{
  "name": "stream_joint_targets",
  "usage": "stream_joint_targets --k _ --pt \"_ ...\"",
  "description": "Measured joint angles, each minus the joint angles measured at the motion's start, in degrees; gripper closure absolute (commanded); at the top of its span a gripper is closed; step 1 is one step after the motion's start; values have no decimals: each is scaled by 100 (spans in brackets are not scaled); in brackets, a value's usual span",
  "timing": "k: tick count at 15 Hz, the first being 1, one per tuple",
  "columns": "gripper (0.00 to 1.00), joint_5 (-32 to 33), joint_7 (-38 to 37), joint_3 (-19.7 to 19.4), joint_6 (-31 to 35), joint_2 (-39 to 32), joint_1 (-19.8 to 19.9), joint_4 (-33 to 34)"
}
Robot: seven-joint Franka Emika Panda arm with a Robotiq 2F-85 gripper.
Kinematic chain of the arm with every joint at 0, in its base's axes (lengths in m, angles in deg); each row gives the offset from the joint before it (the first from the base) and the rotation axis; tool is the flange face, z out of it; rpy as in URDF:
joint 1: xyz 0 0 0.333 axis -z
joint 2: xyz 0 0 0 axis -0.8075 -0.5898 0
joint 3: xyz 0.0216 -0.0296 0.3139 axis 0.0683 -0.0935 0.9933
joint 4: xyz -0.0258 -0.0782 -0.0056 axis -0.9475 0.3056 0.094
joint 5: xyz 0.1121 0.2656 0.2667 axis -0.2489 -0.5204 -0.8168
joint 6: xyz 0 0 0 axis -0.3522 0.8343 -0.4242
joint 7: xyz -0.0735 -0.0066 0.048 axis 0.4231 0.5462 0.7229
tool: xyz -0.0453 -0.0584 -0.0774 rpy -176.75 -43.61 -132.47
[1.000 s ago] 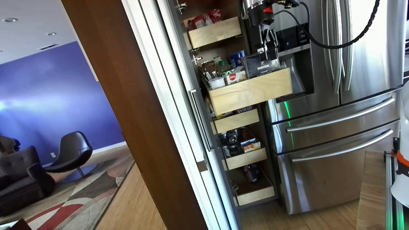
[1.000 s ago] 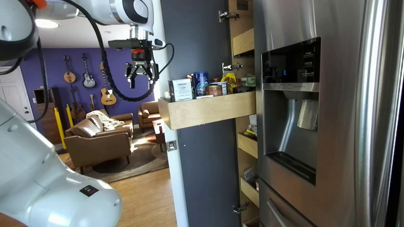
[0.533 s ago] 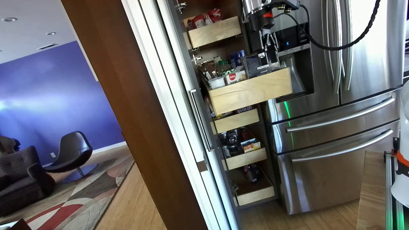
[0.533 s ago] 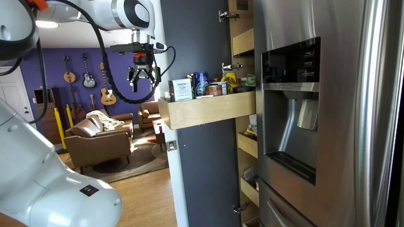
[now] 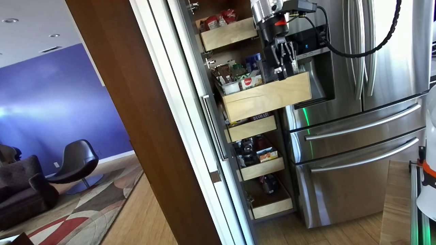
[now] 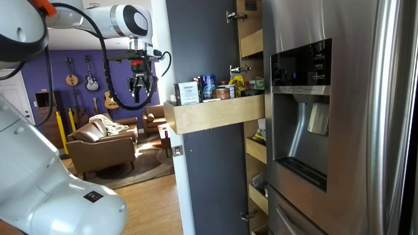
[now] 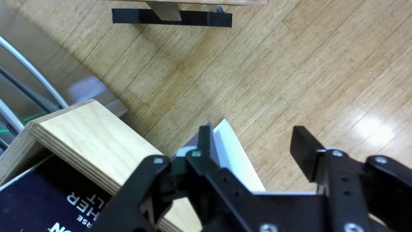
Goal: Open the second drawer from the top and push it backwards.
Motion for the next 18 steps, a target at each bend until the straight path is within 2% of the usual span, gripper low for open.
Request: stream_joint_targets --k 4,5,10,14,18 --pt "96 229 -528 128 334 2 0 -160" --pt "99 305 -658 141 476 3 1 -219" --pt "100 707 -1390 172 1267 5 46 -511" --pt "100 1137 -1909 185 1540 6 107 -682" --pt "100 1342 -2110 193 1823 13 122 -827"
